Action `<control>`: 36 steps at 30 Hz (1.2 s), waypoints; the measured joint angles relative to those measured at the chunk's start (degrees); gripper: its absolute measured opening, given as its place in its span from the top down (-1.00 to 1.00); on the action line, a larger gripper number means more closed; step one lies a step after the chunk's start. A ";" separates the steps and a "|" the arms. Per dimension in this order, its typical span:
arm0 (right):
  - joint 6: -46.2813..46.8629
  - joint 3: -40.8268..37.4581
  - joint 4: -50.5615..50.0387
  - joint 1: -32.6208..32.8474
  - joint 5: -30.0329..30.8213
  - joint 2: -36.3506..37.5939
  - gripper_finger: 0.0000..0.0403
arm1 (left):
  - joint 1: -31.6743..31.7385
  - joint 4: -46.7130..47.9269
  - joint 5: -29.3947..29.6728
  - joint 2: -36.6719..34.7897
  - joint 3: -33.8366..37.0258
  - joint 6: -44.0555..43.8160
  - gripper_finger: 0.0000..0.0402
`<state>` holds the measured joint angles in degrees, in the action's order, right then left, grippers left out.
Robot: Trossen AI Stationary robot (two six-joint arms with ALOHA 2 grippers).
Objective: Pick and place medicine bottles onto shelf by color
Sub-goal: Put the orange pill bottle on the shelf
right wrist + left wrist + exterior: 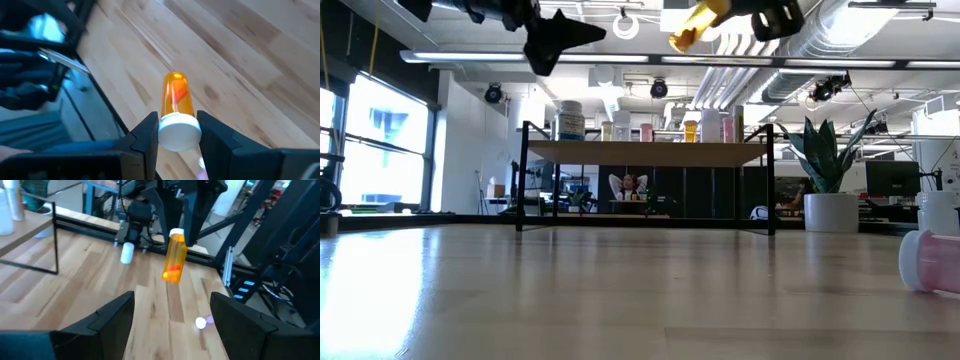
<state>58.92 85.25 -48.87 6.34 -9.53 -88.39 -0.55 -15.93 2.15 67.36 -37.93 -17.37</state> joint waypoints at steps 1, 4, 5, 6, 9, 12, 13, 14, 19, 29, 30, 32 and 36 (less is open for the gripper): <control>0.11 0.00 1.14 -0.28 -0.02 0.01 0.48 | 0.22 -0.95 -0.46 0.45 0.00 0.00 -0.25; 0.13 0.00 4.71 -0.73 -0.08 -0.23 0.48 | 0.71 -2.33 -2.56 1.21 0.00 0.00 -0.25; 0.11 0.00 6.12 -0.76 -0.27 -0.42 0.48 | 0.92 -3.00 -3.33 1.48 0.00 0.00 -0.25; 0.12 0.00 7.19 -0.76 -0.49 -0.78 0.48 | 1.03 -3.29 -4.09 1.72 0.00 -0.04 -0.25; 0.07 0.00 9.94 -0.76 -1.22 -1.88 0.48 | 1.52 -3.93 -6.14 1.85 -0.17 -1.06 -0.25; -0.51 0.00 11.57 -0.84 -2.54 -2.92 0.48 | 1.72 -3.38 -8.01 2.24 -1.59 -1.17 -0.25; -0.99 0.00 12.10 -0.97 -2.84 -3.30 0.48 | 1.72 -2.82 -8.39 2.27 -2.04 -0.82 -0.25; -1.25 0.00 12.59 -1.12 -3.17 -3.63 0.48 | 1.72 -2.57 -8.83 2.29 -2.53 -0.29 -0.25; -3.53 0.00 14.01 -1.84 -4.45 -4.69 0.48 | 1.72 -1.08 -9.20 3.33 -4.20 -0.06 -0.25; -5.03 0.00 14.04 -2.20 -4.45 -4.71 0.48 | 1.72 -3.32 -10.51 9.04 -4.74 -4.57 -0.25; -5.01 0.00 14.04 -2.20 -4.47 -4.71 0.48 | 1.72 -4.17 -10.72 9.67 -4.76 -4.93 -0.25; -5.01 0.00 14.02 -2.22 -4.49 -4.71 0.48 | 1.72 -4.87 -11.47 10.73 -4.74 -5.26 -0.25; -4.95 0.00 13.97 -2.20 -5.24 -4.71 0.48 | 1.72 -8.43 -13.16 12.15 -4.74 -6.40 -0.24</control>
<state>53.97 85.25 -34.90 4.14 -14.77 -93.10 1.17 -24.36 -11.01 79.51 -42.68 -23.77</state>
